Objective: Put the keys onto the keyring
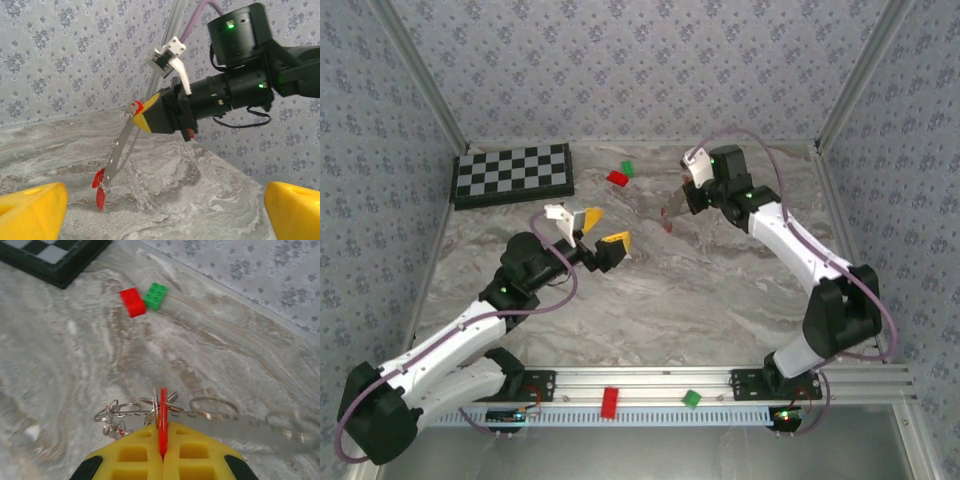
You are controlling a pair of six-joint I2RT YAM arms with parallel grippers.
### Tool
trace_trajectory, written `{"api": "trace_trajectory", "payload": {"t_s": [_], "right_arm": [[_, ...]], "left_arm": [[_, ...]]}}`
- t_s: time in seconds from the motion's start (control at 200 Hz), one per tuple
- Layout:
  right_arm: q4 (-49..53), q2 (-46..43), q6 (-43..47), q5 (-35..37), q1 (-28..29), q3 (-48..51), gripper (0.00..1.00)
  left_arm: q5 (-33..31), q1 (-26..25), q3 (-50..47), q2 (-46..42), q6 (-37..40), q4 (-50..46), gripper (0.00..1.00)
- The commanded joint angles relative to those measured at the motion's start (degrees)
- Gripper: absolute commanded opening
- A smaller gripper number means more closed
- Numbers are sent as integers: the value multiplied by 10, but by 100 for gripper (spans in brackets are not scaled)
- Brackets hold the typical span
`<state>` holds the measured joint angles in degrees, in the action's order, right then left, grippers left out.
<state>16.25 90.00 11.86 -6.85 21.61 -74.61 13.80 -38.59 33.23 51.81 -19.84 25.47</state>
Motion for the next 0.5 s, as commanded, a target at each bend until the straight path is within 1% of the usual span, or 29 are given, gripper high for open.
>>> {"api": "trace_trajectory", "payload": {"t_s": [0.0, 0.075, 0.18, 0.495], "right_arm": [[-36, 42, -20, -7, -23, -54, 0], [-25, 70, -23, -3, -28, -72, 0], [-29, 77, -42, 0, -40, -64, 0], [-67, 40, -58, 6, -59, 55, 0]], "left_arm": [[-9, 6, -4, -8, -10, 17, 100], [-9, 7, -5, -6, -10, 19, 100], [-8, 9, -6, -8, -10, 17, 100], [-3, 9, -9, 0, -20, 28, 99]]}}
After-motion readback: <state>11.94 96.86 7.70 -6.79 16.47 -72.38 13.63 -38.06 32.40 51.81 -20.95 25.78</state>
